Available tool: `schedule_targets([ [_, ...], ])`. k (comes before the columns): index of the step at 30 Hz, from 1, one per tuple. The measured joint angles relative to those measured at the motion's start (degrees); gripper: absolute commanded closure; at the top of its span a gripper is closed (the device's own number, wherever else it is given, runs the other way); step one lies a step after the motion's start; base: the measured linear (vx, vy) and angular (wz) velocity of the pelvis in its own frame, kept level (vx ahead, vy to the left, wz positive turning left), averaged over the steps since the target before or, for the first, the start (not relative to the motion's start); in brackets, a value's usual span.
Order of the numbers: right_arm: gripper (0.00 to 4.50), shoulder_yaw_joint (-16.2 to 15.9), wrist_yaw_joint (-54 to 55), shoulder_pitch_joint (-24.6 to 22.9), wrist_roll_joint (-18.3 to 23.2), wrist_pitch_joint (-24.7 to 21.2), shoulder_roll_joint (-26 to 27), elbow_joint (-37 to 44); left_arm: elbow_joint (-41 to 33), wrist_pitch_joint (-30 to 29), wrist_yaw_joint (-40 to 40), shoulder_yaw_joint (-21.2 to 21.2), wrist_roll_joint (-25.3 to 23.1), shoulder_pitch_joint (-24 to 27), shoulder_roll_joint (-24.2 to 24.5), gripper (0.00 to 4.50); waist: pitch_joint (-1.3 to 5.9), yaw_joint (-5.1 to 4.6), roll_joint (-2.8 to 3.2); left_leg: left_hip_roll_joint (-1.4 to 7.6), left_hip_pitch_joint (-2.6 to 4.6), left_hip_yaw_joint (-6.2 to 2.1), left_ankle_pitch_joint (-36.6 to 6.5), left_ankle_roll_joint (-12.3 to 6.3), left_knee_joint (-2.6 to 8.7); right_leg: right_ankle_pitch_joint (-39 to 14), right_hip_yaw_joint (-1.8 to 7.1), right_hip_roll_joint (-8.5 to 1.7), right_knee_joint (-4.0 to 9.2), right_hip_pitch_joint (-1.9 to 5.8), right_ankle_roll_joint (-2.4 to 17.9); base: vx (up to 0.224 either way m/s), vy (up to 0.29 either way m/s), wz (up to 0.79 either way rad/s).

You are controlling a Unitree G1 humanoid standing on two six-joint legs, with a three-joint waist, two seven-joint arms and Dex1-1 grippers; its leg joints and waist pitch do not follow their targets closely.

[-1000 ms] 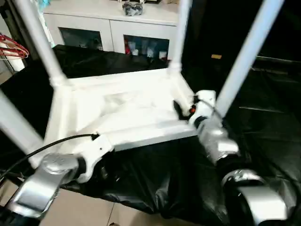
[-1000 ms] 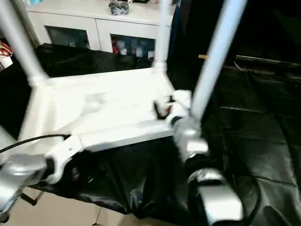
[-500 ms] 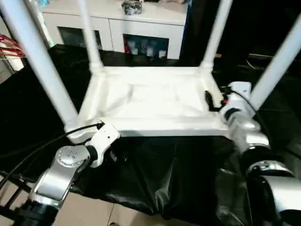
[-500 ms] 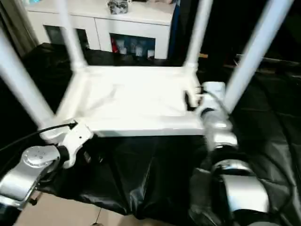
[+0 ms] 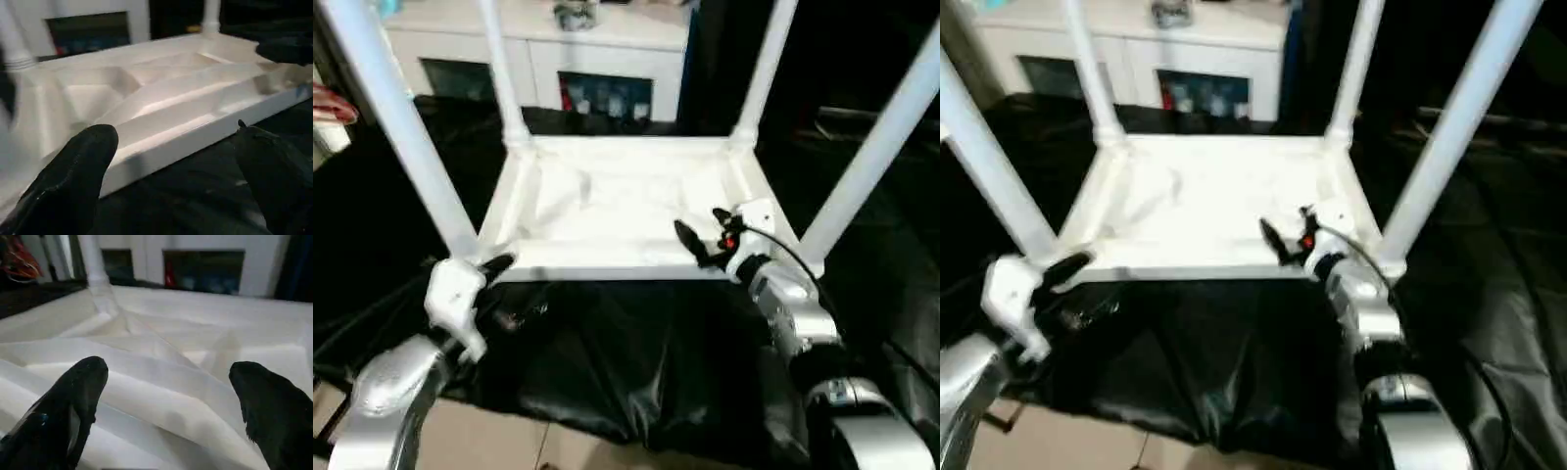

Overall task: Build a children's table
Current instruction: Rotate leg to tighten, then rotate table base

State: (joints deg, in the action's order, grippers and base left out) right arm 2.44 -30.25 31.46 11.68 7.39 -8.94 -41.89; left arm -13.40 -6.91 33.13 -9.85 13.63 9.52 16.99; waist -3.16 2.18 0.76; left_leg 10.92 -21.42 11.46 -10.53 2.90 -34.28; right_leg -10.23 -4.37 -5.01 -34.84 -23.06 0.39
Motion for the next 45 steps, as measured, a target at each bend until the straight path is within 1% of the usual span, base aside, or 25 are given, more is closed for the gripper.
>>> schedule_targets([
  [1,0.0,0.0,-0.1,-1.3,0.0,-0.1,-0.2,1.4,-0.6,1.0,-1.0,-0.2,-0.1,1.9,-1.0,0.07,0.02,0.02,-0.08,-0.01,0.01,0.0,0.0,0.0,0.0,-0.1,0.08,0.04,0.0,0.01,-0.1,0.0,0.0,0.0],
  [4,0.0,-0.7,-3.3,-7.1,1.5,-1.4,-1.4,8.8,-1.8,4.7,-6.9,-1.6,-2.5,5.6,-4.4,0.07,0.04,0.07,-0.29,0.01,0.05,-0.02,0.0,0.0,0.02,-0.2,0.43,0.31,0.04,0.05,-0.3,0.0,0.0,0.0],
  [8,0.0,-1.6,-8.6,-11.5,3.7,-5.7,-3.1,15.7,-1.2,7.7,-11.7,-3.6,-3.9,5.5,-6.4,0.07,0.03,-0.16,-0.59,0.08,0.08,-0.18,0.0,0.0,0.04,-0.2,0.55,0.56,0.04,0.01,-0.3,0.0,0.0,0.0],
  [9,0.0,-2.0,-9.5,-12.0,4.0,-6.8,-3.6,17.0,-0.4,8.1,-12.4,-3.9,-4.1,4.9,-6.4,0.07,0.04,-0.17,-0.67,0.08,0.08,-0.22,0.0,0.0,0.06,-0.2,0.55,0.59,0.04,0.0,-0.3,0.0,0.0,0.0],
  [11,0.0,-3.4,-11.4,-14.2,4.3,-9.8,-5.5,20.8,3.1,8.0,-14.0,-4.7,-5.1,2.0,-5.9,0.07,0.05,-0.15,-0.9,0.08,0.1,-0.31,0.0,0.01,0.08,-0.2,0.54,0.65,0.04,0.02,-0.3,0.0,0.0,0.0],
  [13,0.0,-5.1,-11.7,-16.3,4.0,-13.3,-7.1,23.8,6.8,7.7,-15.0,-5.4,-5.6,-1.0,-4.1,0.07,0.05,-0.13,-1.15,0.06,0.11,-0.39,0.0,0.01,0.08,-0.2,0.52,0.67,0.06,0.02,-0.3,0.0,0.0,0.0],
  [15,0.0,-5.4,-11.3,-17.5,3.6,-16.6,-7.6,24.9,9.2,6.9,-15.4,-6.4,-5.5,-3.9,-2.8,0.07,0.04,-0.21,-1.28,0.05,0.11,-0.41,0.0,0.01,0.07,-0.2,0.52,0.67,0.16,0.03,-0.3,0.0,0.0,0.0],
  [16,0.0,-5.3,-10.9,-18.0,3.4,-18.2,-7.8,25.5,10.5,6.6,-15.6,-6.8,-5.5,-5.5,-2.0,0.07,0.04,-0.28,-1.24,0.04,0.11,-0.43,0.0,0.0,0.07,-0.2,0.5,0.67,0.38,0.08,-0.3,0.0,0.0,0.0],
  [19,0.0,-5.4,-10.6,-18.4,3.4,-21.8,-8.3,26.7,15.4,6.0,-16.2,-7.3,-5.8,-10.0,0.2,0.07,0.05,-0.36,-1.22,-0.02,0.07,-0.55,0.0,0.0,0.07,-0.2,0.44,0.67,0.82,0.11,-0.3,0.0,0.0,0.0],
  [21,0.0,-5.4,-10.1,-18.8,3.5,-23.5,-8.7,28.1,17.8,6.0,-16.5,-7.7,-6.1,-12.0,1.1,0.07,0.06,-0.44,-1.23,-0.08,0.09,-0.56,0.0,0.0,0.04,-0.2,0.51,0.67,0.95,0.11,-0.3,0.0,0.0,0.0],
  [24,0.0,-5.4,-9.6,-19.3,3.6,-26.1,-9.1,29.0,20.6,6.0,-16.0,-7.8,-5.5,-15.4,1.7,0.07,0.12,-0.32,-1.34,-0.12,0.09,-0.55,0.0,0.0,-0.01,-0.2,0.6,0.66,0.96,0.11,-0.3,0.0,0.0,0.0],
  [29,0.0,-5.7,-7.7,-19.7,3.5,-30.3,-9.1,30.5,27.0,4.7,-14.7,-7.6,-4.9,-23.3,4.3,0.07,0.12,0.05,-1.31,-0.1,0.14,-0.53,0.0,0.01,0.06,0.3,0.6,0.67,0.68,0.05,-0.1,0.0,0.0,0.0],
  [31,0.0,-5.7,-6.9,-19.7,3.4,-31.8,-9.1,30.6,29.3,4.6,-14.3,-7.5,-4.8,-25.6,4.7,0.07,0.15,0.06,-1.21,-0.08,0.17,-0.53,0.0,0.02,0.12,0.4,0.56,0.68,0.66,0.04,-0.1,0.0,0.0,0.0],
  [34,0.0,-5.7,-5.7,-19.5,3.4,-33.7,-9.0,30.6,31.8,4.3,-12.8,-7.1,-4.2,-27.7,4.8,0.07,0.15,0.02,-1.2,-0.06,0.13,-0.52,0.0,0.03,0.15,0.5,0.56,0.69,0.66,0.01,0.2,0.0,0.0,0.0],
  [37,0.0,-5.6,-4.3,-18.7,2.9,-34.9,-8.8,30.5,32.2,3.3,-7.6,-6.5,-1.2,-28.4,5.0,0.07,0.15,-0.1,-1.2,-0.05,0.09,-0.44,-0.1,0.07,0.2,0.5,0.58,0.69,0.69,-0.07,0.2,0.0,0.0,0.0],
  [40,0.0,-5.6,-2.9,-17.2,2.0,-35.0,-8.5,30.2,32.1,2.4,-4.0,-6.0,0.6,-28.3,5.6,0.07,0.15,0.08,-1.22,-0.02,0.1,-0.42,-0.1,0.08,0.24,0.5,0.56,0.69,0.69,-0.08,0.2,0.0,0.0,0.0],
  [42,0.0,-5.5,-1.5,-15.7,1.3,-34.8,-7.6,28.0,30.6,0.8,0.3,-5.9,2.6,-26.9,7.5,0.07,0.14,0.08,-1.24,-0.02,0.13,-0.38,-0.1,0.09,0.24,0.5,0.58,0.68,0.68,-0.08,0.2,0.0,0.0,0.0],
  [45,0.0,-5.2,0.5,-13.5,0.9,-34.5,-6.8,24.6,26.8,-1.8,6.2,-4.8,5.7,-24.3,9.0,0.07,0.1,0.06,-1.33,-0.04,0.16,-0.28,-0.1,0.08,0.21,0.5,0.66,0.65,0.69,-0.07,0.2,0.0,0.0,0.0],
])
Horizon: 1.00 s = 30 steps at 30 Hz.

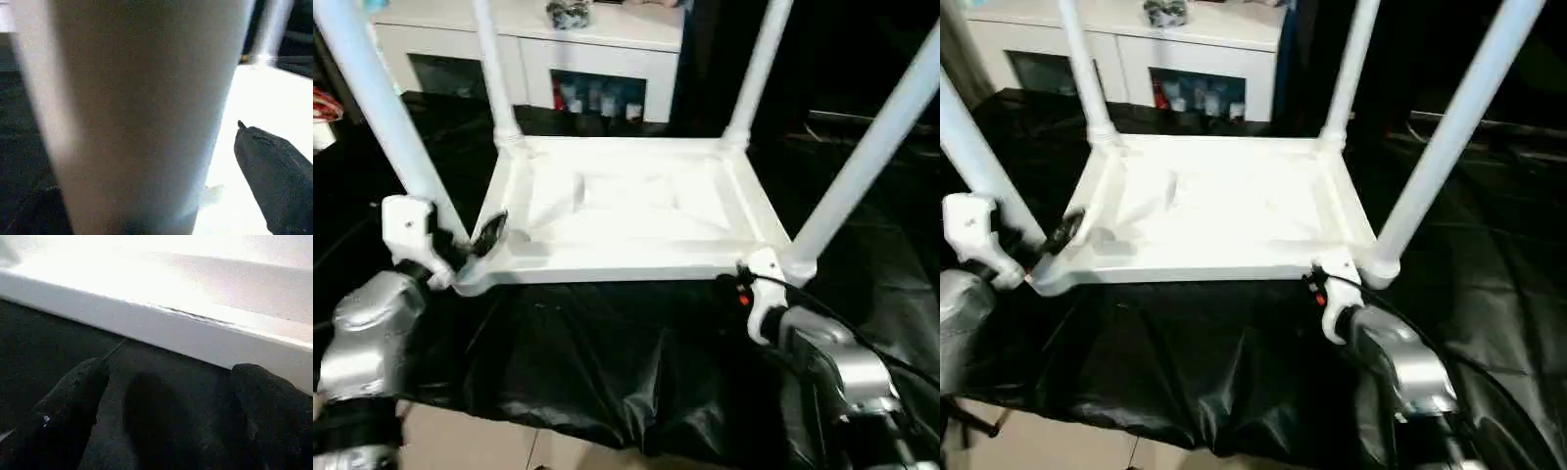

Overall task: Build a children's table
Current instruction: Rotate table base

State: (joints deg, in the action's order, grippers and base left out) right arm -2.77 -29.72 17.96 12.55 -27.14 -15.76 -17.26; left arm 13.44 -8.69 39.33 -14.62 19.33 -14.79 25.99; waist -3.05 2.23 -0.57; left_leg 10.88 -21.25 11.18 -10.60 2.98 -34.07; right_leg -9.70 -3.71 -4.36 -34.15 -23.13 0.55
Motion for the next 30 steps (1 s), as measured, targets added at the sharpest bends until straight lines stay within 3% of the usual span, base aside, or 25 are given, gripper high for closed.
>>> schedule_targets([
  [7,0.0,0.6,2.0,3.9,-1.3,2.2,1.7,-6.2,-10.2,-8.7,11.3,3.3,7.3,6.5,3.8,0.07,-0.01,0.05,-0.14,0.02,0.09,0.09,0.0,0.01,0.01,-0.1,0.04,0.0,-0.06,0.02,-0.2,0.0,0.0,0.0],
  [14,0.0,-0.8,0.5,6.8,-2.3,5.9,3.0,-10.5,-17.3,-14.7,16.7,8.9,11.4,9.6,4.7,0.07,-0.05,-0.51,-0.21,0.04,0.15,0.13,0.0,0.01,0.01,-0.1,0.07,0.01,-0.14,0.0,-0.2,0.0,0.0,0.0],
  [23,0.0,-3.3,-3.7,10.1,-4.2,10.0,5.2,-17.0,-24.1,-23.0,17.8,11.4,18.2,9.7,2.8,0.07,-0.14,-0.9,-0.41,0.09,0.23,0.14,0.0,0.07,0.01,0.0,0.07,0.05,-0.34,-0.08,0.0,0.0,0.0,0.0],
  [30,0.0,-5.5,-10.8,12.7,-4.3,13.9,7.6,-22.5,-25.2,-26.5,17.6,14.0,21.0,7.4,0.3,0.07,-0.33,-1.84,-0.91,0.1,0.23,0.14,0.0,0.07,-0.01,0.1,0.07,0.06,-0.36,-0.08,0.1,0.0,0.0,0.0],
])
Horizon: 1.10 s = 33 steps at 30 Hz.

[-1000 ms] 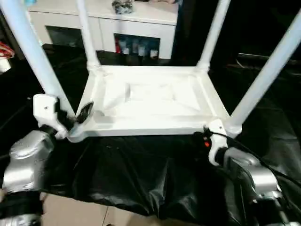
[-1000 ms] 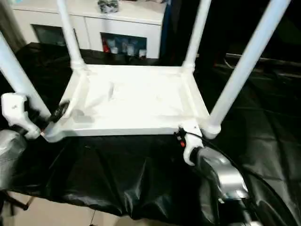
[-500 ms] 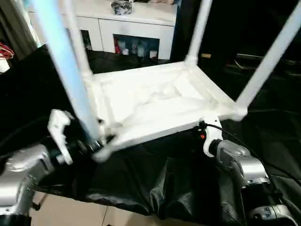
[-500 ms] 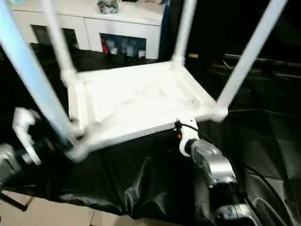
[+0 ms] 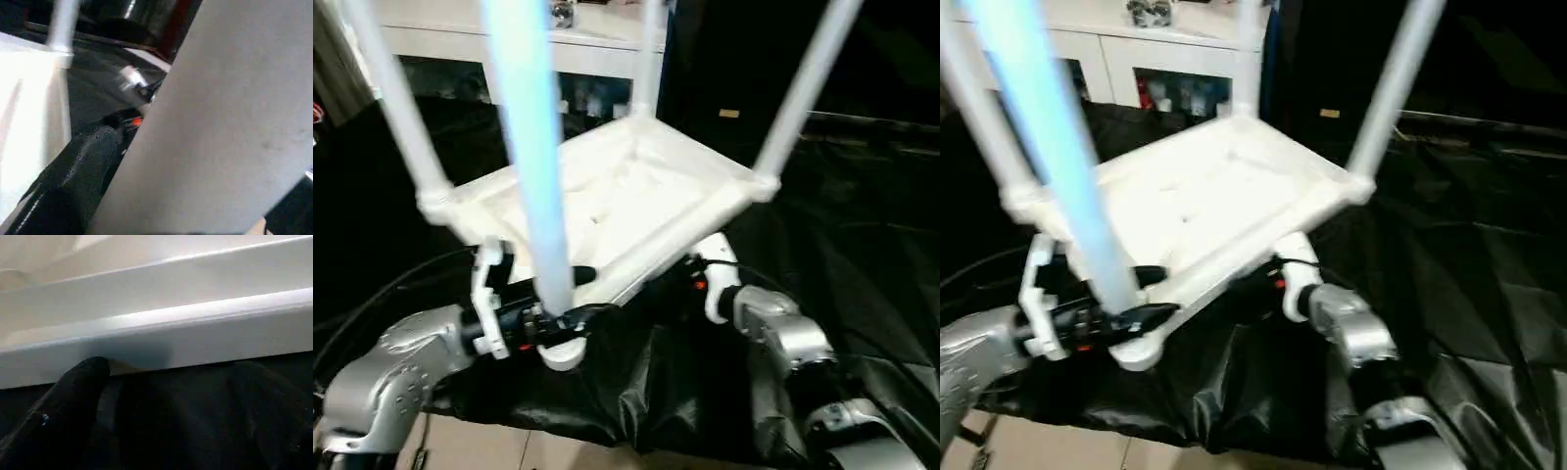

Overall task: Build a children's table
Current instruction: Rotate table base

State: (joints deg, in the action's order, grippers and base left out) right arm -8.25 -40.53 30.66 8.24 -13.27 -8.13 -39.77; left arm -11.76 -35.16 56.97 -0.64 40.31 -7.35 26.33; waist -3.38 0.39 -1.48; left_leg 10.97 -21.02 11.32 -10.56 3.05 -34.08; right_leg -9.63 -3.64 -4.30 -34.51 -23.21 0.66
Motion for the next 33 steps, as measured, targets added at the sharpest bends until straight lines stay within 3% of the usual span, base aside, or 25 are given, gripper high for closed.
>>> schedule_targets([
  [12,0.0,-0.2,-7.1,2.1,-1.0,4.6,0.5,-5.9,4.0,-1.5,-0.4,3.4,0.0,-7.4,-7.2,0.07,0.03,-0.14,-0.26,0.02,-0.03,-0.01,0.0,0.0,-0.17,0.1,-0.01,0.0,-0.08,0.02,0.1,0.0,0.0,0.0],
  [19,0.0,0.5,-8.4,2.2,-1.7,6.4,0.5,-7.5,11.0,2.0,-1.6,5.1,-4.6,-13.5,-13.0,0.07,0.05,-0.15,-0.31,0.04,-0.02,-0.04,0.0,0.0,-0.29,0.1,-0.01,0.0,-0.2,0.02,0.1,0.0,0.0,0.0],
  [26,0.0,1.3,-8.7,2.2,-1.9,7.4,0.1,-8.4,12.7,6.0,-2.6,6.0,-7.6,-14.0,-16.0,0.07,0.07,0.02,-0.35,0.04,-0.04,-0.06,0.0,-0.01,-0.38,0.1,-0.02,-0.02,-0.22,0.06,0.1,0.0,0.0,0.0],
  [33,0.0,2.3,-7.7,2.5,-2.5,9.3,-1.1,-9.9,14.5,12.2,-3.7,10.0,-15.0,-15.9,-16.4,0.07,0.08,0.28,-0.37,0.04,-0.04,-0.07,0.0,-0.01,-0.38,0.1,-0.03,-0.03,-0.22,0.08,0.1,0.0,0.0,0.0],
])
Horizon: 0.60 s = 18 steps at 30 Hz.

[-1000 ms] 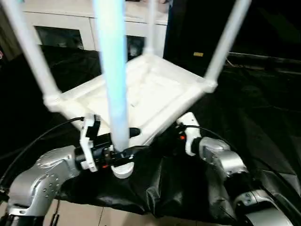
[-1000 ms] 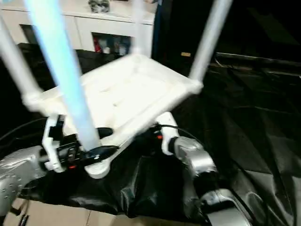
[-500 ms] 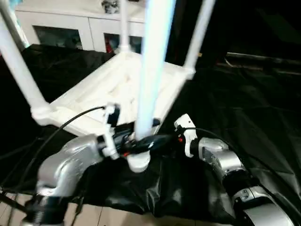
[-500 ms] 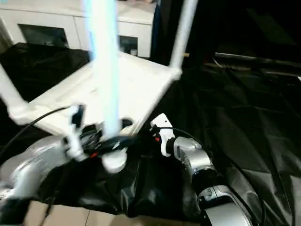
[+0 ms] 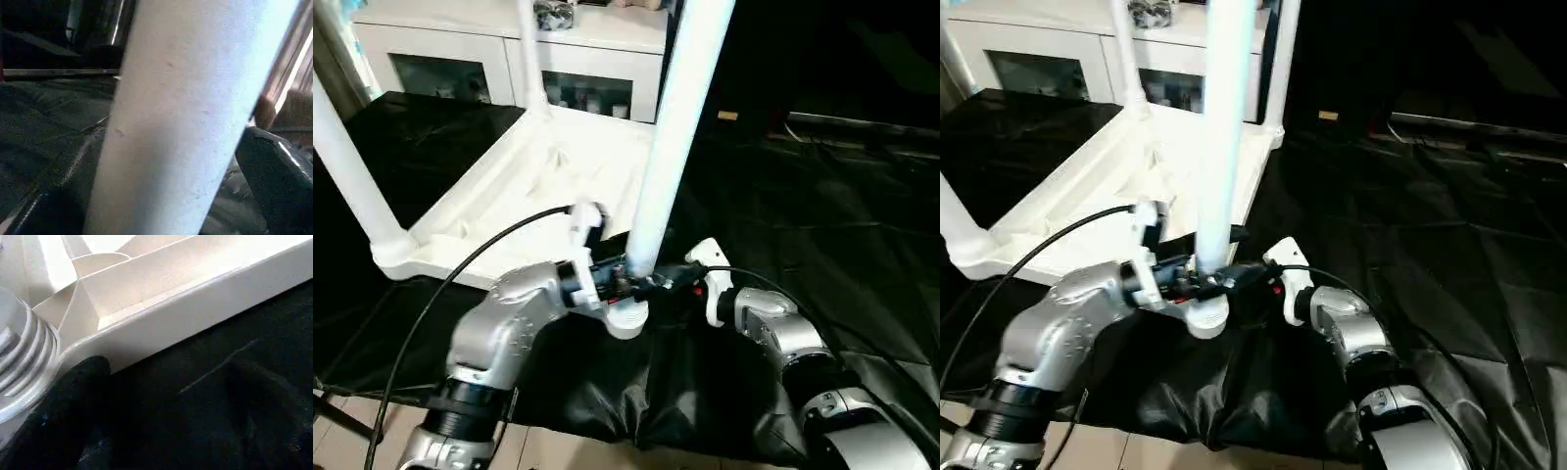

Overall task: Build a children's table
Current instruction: Rotate table base

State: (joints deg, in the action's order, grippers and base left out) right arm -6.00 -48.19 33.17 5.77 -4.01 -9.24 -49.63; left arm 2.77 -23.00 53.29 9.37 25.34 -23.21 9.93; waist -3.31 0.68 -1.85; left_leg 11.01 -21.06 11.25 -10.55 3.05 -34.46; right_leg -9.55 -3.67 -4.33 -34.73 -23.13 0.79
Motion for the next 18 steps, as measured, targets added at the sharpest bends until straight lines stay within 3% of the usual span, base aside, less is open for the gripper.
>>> schedule_targets([
  [4,0.0,0.0,-0.8,0.2,-0.7,1.2,-1.8,0.0,0.6,1.2,2.1,1.9,-1.4,-1.1,1.3,0.07,-0.03,0.5,0.12,0.0,0.01,0.0,0.0,0.0,0.0,0.0,0.0,0.0,-0.06,0.0,0.0,0.0,0.0,0.0],
  [8,0.0,0.1,-2.6,0.2,-0.7,2.0,-4.0,1.5,1.0,3.6,6.1,3.5,-2.8,-2.1,5.2,0.07,-0.17,1.11,0.53,0.0,0.0,0.02,0.0,-0.01,0.02,-0.1,0.01,0.0,-0.07,-0.03,0.0,0.0,0.0,0.0],
  [13,0.0,0.2,-6.8,0.2,-0.7,2.8,-9.3,3.5,5.7,6.2,13.3,5.5,-7.1,-2.8,13.5,0.07,-0.25,1.35,0.92,0.0,0.0,0.02,0.0,-0.01,0.03,-0.1,-0.01,0.0,-0.11,-0.04,0.0,0.0,0.0,0.0],
  [18,0.0,-0.2,-10.5,-0.2,-1.0,3.4,-11.6,5.0,9.5,9.5,16.4,7.4,-10.5,-4.8,16.8,0.07,-0.29,1.52,1.02,0.0,0.04,0.03,0.0,-0.01,0.0,-0.1,0.0,-0.01,-0.22,-0.04,0.1,0.0,0.0,0.0],
])
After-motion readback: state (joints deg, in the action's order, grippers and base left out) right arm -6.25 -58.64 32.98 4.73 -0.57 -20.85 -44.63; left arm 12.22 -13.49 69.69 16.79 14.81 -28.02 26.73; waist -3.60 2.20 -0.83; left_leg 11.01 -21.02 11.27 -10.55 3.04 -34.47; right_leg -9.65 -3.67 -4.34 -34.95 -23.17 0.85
